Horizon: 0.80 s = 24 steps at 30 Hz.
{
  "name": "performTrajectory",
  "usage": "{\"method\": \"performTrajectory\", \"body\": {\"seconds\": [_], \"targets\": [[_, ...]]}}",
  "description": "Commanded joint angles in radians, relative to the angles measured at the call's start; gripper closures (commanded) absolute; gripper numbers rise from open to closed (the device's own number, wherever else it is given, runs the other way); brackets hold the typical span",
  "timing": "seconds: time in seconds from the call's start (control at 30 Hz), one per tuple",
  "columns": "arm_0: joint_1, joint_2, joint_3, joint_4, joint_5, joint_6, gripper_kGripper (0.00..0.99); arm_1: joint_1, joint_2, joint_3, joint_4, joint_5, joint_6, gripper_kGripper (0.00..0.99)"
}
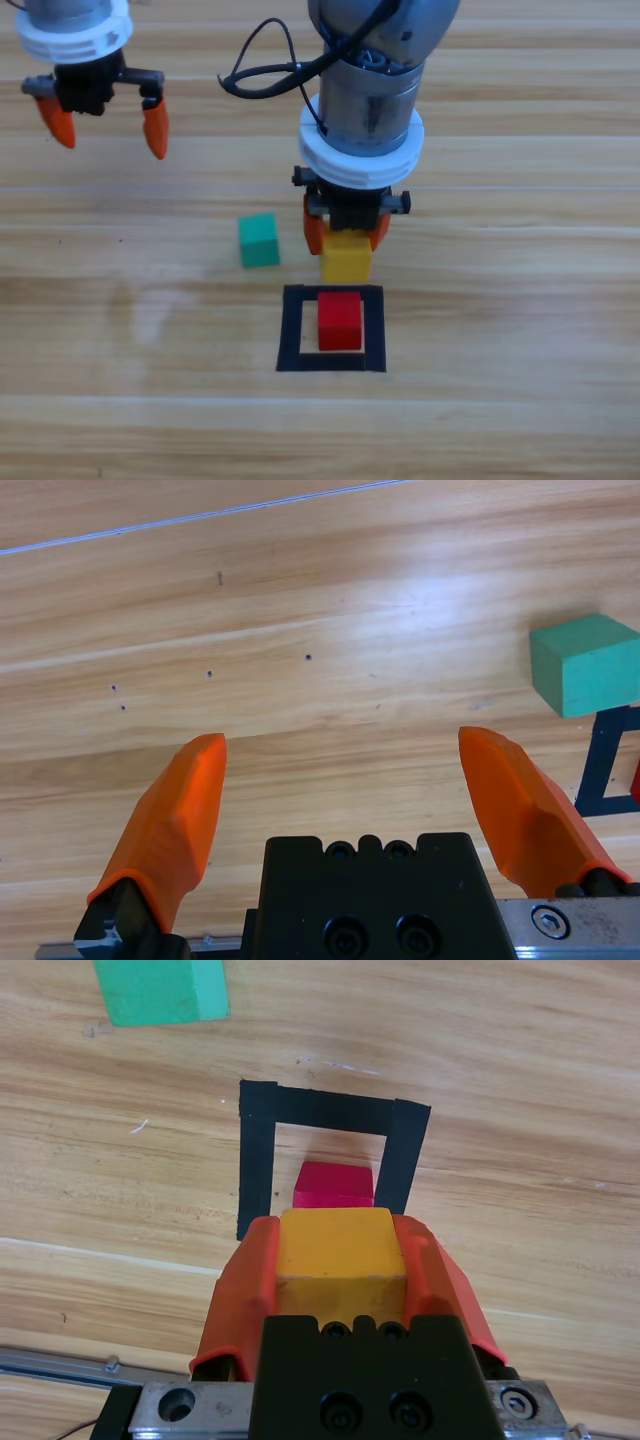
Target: Stack the blocks in the rectangular block: red at the bottom, yellow in the middle, green on top
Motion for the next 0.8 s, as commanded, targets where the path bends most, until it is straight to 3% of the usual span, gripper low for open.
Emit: {"method": "performTrajectory", "body": {"seconds": [0.03,0.8], "targets": [[0.032,-0.015,0.039,0.0,-0.023,0.023,0.0,0.042,0.083,-0.001,0.019,0.023,0.024,0.99],[0.032,-0.054,0.085,-0.014,-0.026,0.05,0.0,0.053,0.125,-0.001,0.035,0.008,0.04,0.99]]}}
